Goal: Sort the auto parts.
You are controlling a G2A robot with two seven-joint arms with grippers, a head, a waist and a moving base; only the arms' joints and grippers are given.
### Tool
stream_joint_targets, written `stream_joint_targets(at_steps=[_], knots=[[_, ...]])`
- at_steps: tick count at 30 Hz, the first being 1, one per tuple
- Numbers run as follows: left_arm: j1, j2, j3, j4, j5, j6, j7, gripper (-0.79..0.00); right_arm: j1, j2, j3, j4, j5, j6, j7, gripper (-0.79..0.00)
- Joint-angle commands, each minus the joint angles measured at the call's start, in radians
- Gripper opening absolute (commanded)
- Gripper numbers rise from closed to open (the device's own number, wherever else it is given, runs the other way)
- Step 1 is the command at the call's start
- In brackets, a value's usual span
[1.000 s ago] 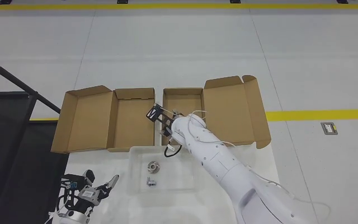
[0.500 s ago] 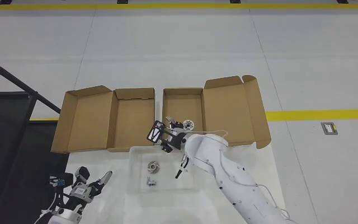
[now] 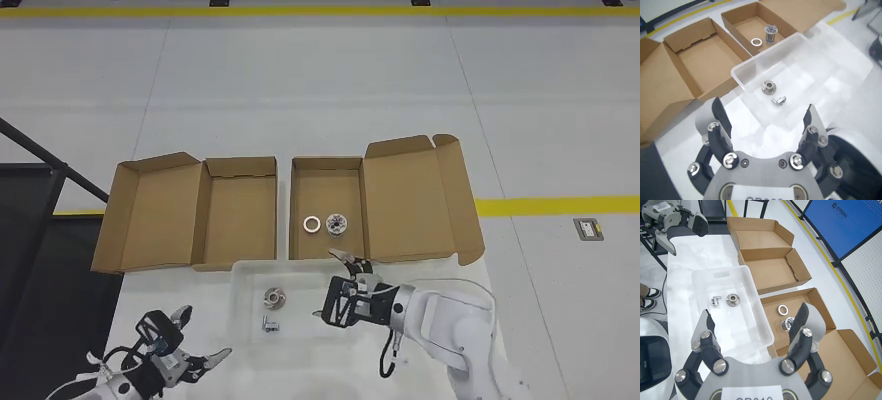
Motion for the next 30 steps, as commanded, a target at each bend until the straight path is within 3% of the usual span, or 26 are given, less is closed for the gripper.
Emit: stream_joint_targets(at_steps=[1, 9, 13, 18, 22, 30], knots=[[0.003, 0.0, 0.006, -0.012, 0.021, 0.006, -0.002, 0.0, 0.0, 0.0, 0.0, 0.0, 0.0, 0.0, 0.0, 0.0], [0.0, 0.0, 0.009, -0.014, 0.032, 0.012, -0.002, 0.0, -0.004, 0.0, 0.002, -0.009, 0.003, 0.012, -0.012, 0.0], [-0.043, 0.002, 0.068, -0.012, 0.099, 0.025, -0.033, 0.0, -0.056, 0.013, 0.042, -0.056, -0.01, 0.024, -0.092, 0.0], [-0.168, 0.007, 0.182, -0.029, 0.192, -0.001, -0.145, 0.0, -0.154, 0.038, 0.146, -0.137, -0.02, -0.025, -0.235, 0.0], [-0.282, 0.004, 0.319, -0.012, 0.278, -0.015, -0.235, 0.0, -0.232, 0.054, 0.231, -0.174, -0.047, -0.001, -0.335, 0.0], [-0.519, -0.019, 0.548, 0.136, 0.346, 0.006, -0.464, 0.0, -0.289, 0.071, 0.284, -0.178, -0.064, 0.037, -0.433, 0.0]])
